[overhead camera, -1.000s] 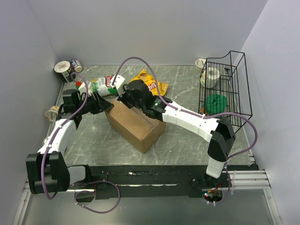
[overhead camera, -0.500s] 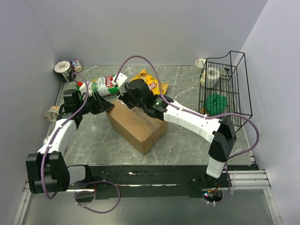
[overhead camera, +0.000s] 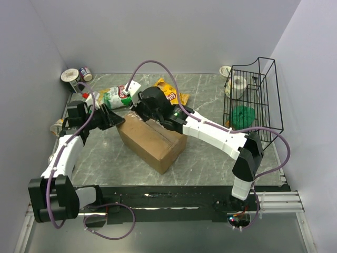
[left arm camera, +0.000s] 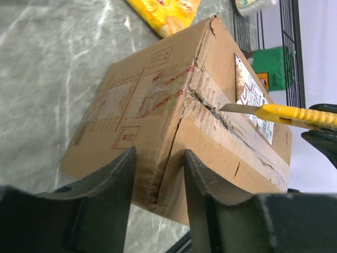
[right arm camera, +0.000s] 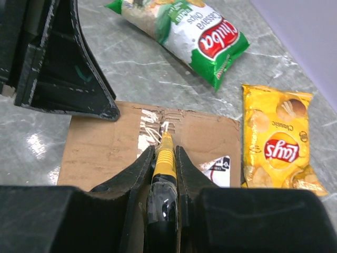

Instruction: Unpack the express box

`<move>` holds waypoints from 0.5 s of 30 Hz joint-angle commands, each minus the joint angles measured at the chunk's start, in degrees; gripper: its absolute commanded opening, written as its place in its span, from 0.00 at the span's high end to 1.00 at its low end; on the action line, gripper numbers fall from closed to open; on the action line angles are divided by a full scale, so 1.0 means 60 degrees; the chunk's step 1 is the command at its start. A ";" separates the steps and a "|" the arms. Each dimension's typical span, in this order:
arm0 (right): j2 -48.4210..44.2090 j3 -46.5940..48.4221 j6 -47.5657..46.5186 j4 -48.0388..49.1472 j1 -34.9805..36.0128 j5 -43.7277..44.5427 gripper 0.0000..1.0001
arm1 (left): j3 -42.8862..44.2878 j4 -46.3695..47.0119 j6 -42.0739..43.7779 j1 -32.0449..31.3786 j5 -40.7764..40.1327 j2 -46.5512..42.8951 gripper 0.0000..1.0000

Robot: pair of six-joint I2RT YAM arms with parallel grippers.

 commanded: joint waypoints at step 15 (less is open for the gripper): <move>0.0058 0.0392 -0.0206 0.0523 0.0073 -0.0080 1.00 | 0.1102 -0.0564 0.0876 -0.0641 0.0802 0.1108 0.42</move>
